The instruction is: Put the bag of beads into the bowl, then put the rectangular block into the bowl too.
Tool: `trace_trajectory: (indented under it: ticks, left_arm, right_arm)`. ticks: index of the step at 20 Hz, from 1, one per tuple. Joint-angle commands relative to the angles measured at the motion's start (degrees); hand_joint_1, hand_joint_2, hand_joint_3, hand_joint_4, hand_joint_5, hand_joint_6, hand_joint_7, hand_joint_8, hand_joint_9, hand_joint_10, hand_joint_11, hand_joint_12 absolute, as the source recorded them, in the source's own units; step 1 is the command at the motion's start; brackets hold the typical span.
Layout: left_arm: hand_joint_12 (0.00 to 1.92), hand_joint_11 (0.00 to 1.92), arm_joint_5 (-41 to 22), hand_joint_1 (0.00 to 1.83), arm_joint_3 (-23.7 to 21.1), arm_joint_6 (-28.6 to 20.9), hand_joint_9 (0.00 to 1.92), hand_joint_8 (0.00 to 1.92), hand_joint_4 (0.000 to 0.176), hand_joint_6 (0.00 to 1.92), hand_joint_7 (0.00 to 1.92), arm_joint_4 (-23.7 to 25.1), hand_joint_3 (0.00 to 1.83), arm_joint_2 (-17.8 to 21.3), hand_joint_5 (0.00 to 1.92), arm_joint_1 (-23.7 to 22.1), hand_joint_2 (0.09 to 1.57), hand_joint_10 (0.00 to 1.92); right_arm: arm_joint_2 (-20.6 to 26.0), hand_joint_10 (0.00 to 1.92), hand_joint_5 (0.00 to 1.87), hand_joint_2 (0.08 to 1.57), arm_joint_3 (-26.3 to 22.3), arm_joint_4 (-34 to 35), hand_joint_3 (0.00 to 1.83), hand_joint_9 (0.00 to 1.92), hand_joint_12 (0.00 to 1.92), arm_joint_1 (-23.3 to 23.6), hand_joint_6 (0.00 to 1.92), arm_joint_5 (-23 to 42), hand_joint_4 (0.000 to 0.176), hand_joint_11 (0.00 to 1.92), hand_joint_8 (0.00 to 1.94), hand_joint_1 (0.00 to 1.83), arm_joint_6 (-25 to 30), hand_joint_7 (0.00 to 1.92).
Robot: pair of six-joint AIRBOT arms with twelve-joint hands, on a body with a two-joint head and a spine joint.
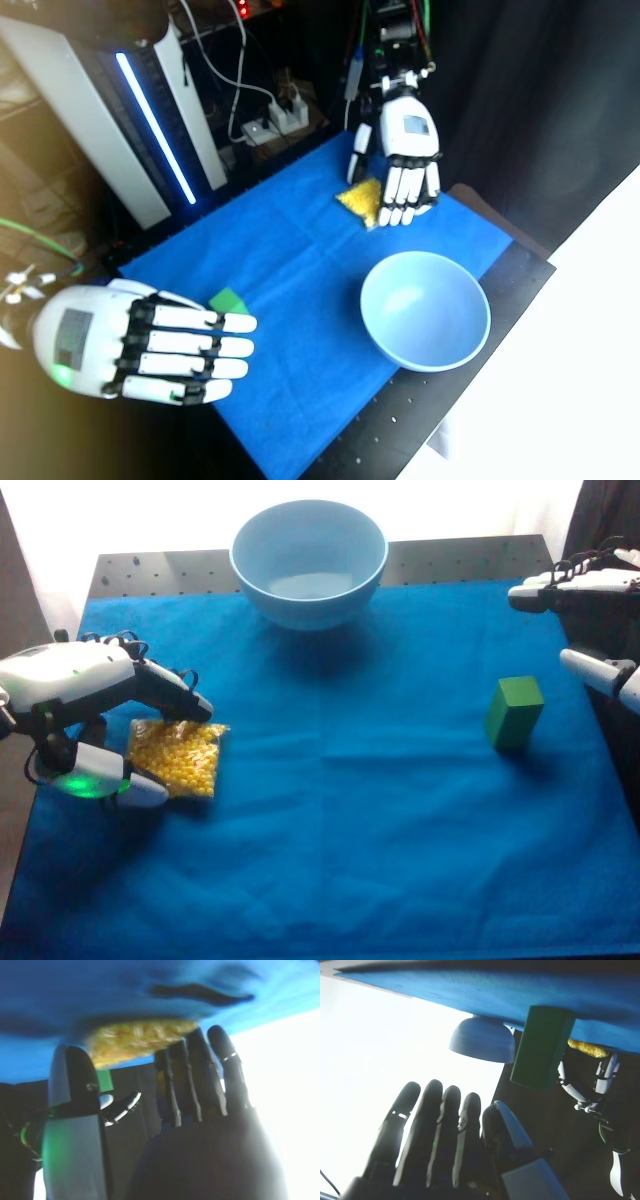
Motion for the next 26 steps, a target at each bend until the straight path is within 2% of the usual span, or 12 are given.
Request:
trace_trajectory:
  ticks: [1,2,4,7,11,13,14,16,20,23,25,26]
  left_arm:
    - [1.49,0.04,-3.5,1.02,0.0,0.8,0.79,0.0,0.0,0.0,0.89,-0.8,0.0,-0.5,0.74,-0.8,1.06,0.15]
    - [1.74,0.03,-3.5,1.19,-0.1,1.5,0.82,0.92,0.0,0.8,0.96,-1.1,0.01,-0.5,0.83,-1.0,1.12,0.47]
    - [1.9,0.09,-4.0,1.19,-0.1,2.2,0.5,1.36,0.0,1.07,0.83,-1.1,0.0,-0.3,0.85,-2.6,1.19,1.4]
    - [1.92,0.15,-4.7,1.19,-0.3,2.8,0.43,1.44,0.0,1.09,0.79,-0.1,0.0,1.0,0.84,-5.7,1.2,1.62]
    - [1.8,0.38,-5.7,1.21,0.3,2.8,0.61,1.35,0.0,1.07,0.86,2.8,0.0,2.0,0.87,-12.4,1.18,1.47]
    - [1.92,0.39,-4.4,1.2,1.9,3.0,0.53,1.55,0.0,1.04,0.74,4.5,0.0,0.8,0.87,-16.7,1.21,1.62]
    - [1.61,0.37,-2.7,1.19,3.4,4.3,0.61,1.44,0.0,1.08,0.79,5.0,0.0,-1.0,0.85,-20.4,1.2,1.41]
    - [1.56,0.61,-0.6,1.2,6.4,6.5,0.76,1.2,0.0,1.12,0.92,4.8,0.0,-5.0,0.85,-25.0,1.16,1.23]
    - [1.9,0.93,2.0,1.24,12.6,7.0,0.92,1.23,0.0,0.97,0.97,3.5,0.0,-12.0,0.89,-28.5,1.14,1.55]
    - [1.92,0.84,7.7,1.23,18.0,13.8,0.82,1.3,0.0,0.97,0.92,-0.3,0.0,-17.4,0.89,-31.3,1.16,1.64]
    - [1.92,1.05,9.9,1.16,21.1,15.8,1.0,1.24,0.0,1.06,0.92,-1.1,0.0,-20.1,0.93,-32.7,1.14,1.68]
    - [1.9,0.7,10.9,1.22,23.2,15.9,0.81,1.2,0.0,0.99,0.97,-1.2,0.0,-21.6,0.89,-33.3,1.14,1.51]
  right_arm:
    - [0.0,0.0,0.58,1.42,0.0,1.1,0.0,0.46,0.96,0.3,0.0,6.8,0.0,0.07,0.0,1.03,0.3,0.52]
    - [0.0,0.0,0.57,1.43,-0.1,1.1,0.0,0.46,0.96,0.3,0.0,6.8,0.0,0.07,0.0,1.03,0.3,0.52]
    - [0.0,0.0,0.57,1.43,-0.3,1.1,0.0,0.46,0.96,0.3,0.0,6.8,0.0,0.05,0.0,1.03,0.3,0.52]
    - [-0.1,0.0,0.58,1.43,-0.4,1.1,0.0,0.47,0.99,0.2,0.0,6.8,0.0,0.06,0.0,1.04,0.3,0.53]
    - [-0.1,0.0,0.59,1.44,-0.4,1.1,0.0,0.47,1.03,-0.1,0.0,6.8,0.0,0.04,0.0,1.03,0.3,0.53]
    - [-0.2,0.0,0.6,1.44,-0.3,1.1,0.0,0.46,1.06,-0.1,0.0,6.8,0.0,0.03,0.0,1.01,0.3,0.52]
    - [-0.2,0.0,0.6,1.44,-0.2,1.1,0.0,0.46,1.09,-0.1,0.0,6.8,0.0,0.02,0.0,1.0,0.3,0.52]
    - [-0.2,0.0,0.6,1.44,-0.1,1.1,0.0,0.47,1.1,-0.1,0.0,6.8,0.0,0.02,0.0,0.99,0.3,0.51]
    - [-0.7,0.0,0.59,1.43,0.9,1.0,0.0,0.47,1.07,-0.1,0.0,6.8,0.0,0.02,0.0,0.91,0.3,0.51]
    - [-1.1,0.0,0.6,1.43,1.3,0.7,0.0,0.46,1.04,-0.1,0.0,6.8,0.0,0.02,0.0,0.92,0.3,0.5]
    - [-1.1,0.0,0.59,1.43,1.3,0.5,0.0,0.43,0.99,-0.1,0.0,6.8,0.0,0.03,0.0,0.95,0.3,0.48]
    - [-1.2,0.0,0.6,1.42,1.3,0.5,0.0,0.44,0.91,-0.1,0.0,6.8,0.0,0.08,0.0,0.96,0.3,0.48]
